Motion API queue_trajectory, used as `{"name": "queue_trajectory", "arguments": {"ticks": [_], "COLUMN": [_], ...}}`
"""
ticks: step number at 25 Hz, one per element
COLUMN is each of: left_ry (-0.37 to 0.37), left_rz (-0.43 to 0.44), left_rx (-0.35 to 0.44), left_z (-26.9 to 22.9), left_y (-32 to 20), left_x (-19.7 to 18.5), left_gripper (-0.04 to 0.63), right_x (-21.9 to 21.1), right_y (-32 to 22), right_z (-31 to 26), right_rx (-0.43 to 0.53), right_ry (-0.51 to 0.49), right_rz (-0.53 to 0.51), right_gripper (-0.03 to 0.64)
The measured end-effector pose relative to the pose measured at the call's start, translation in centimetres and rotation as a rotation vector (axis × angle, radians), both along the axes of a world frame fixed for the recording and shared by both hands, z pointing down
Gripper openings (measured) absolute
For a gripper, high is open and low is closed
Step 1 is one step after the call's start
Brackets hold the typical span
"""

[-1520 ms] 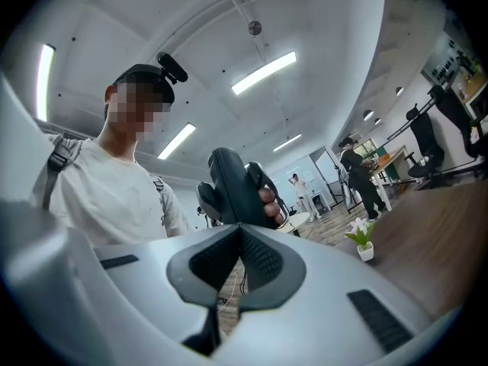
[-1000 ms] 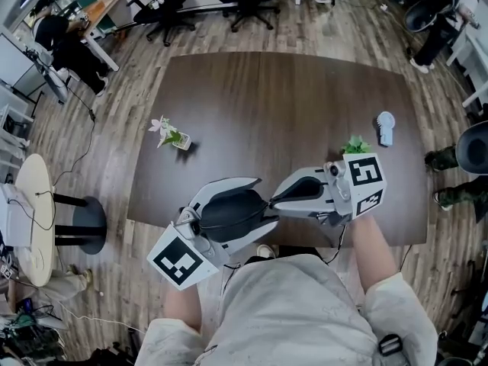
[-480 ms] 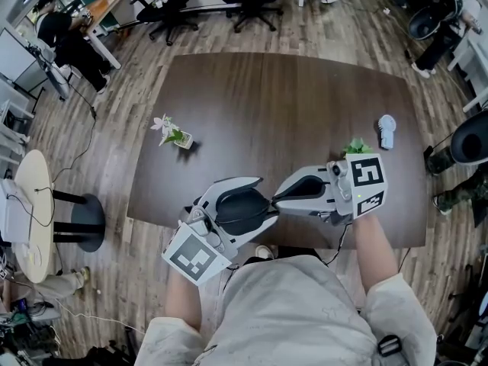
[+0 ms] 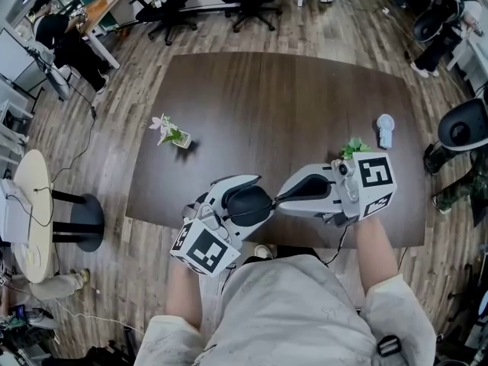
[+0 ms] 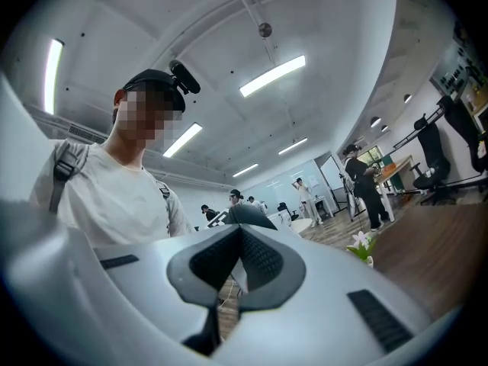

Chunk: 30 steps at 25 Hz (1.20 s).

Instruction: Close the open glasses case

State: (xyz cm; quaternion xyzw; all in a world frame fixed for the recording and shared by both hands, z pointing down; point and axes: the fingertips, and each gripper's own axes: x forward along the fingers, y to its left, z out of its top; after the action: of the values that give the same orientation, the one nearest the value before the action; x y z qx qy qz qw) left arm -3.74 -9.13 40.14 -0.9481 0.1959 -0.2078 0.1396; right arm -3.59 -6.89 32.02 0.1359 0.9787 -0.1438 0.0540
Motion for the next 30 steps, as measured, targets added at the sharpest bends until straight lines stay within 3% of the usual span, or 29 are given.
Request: {"name": "queue_trajectory", "arguments": {"ticks": [5, 12, 18, 24, 27, 30], "left_ry": [-0.037, -0.164, -0.256, -0.3, -0.287, -0.191], "left_rz": [-0.018, -0.064, -0.087, -0.09, -0.08, -0.054], "left_rx": [-0.004, -0.016, -0.053, -0.124, -0.156, -0.199], "left_z": [0.7, 3.2, 5.4, 7.1, 7.7, 6.9], "left_y": [-0.4, -1.4, -2.3, -2.8, -2.8, -2.5], "left_x": [0.1, -0.4, -0.9, -1.2, -1.1, -0.4], "left_gripper": [0.259, 0.259, 0.258, 0.258, 0.258, 0.259], "right_x": [0.1, -0.1, -0.5, -0.9, -1.1, -0.9], "right_y": [-0.1, -0.3, -1.0, -2.0, -2.3, -2.5], "right_z": [0.1, 0.8, 2.0, 3.0, 3.5, 2.5], "right_rx": [0.032, 0.084, 0.148, 0.216, 0.226, 0.176], "right_ry": [0.034, 0.111, 0.214, 0.317, 0.34, 0.254], "right_rz": [0.03, 0.079, 0.144, 0.216, 0.235, 0.251], "right_gripper": [0.002, 0.002, 0.002, 0.003, 0.003, 0.008]}}
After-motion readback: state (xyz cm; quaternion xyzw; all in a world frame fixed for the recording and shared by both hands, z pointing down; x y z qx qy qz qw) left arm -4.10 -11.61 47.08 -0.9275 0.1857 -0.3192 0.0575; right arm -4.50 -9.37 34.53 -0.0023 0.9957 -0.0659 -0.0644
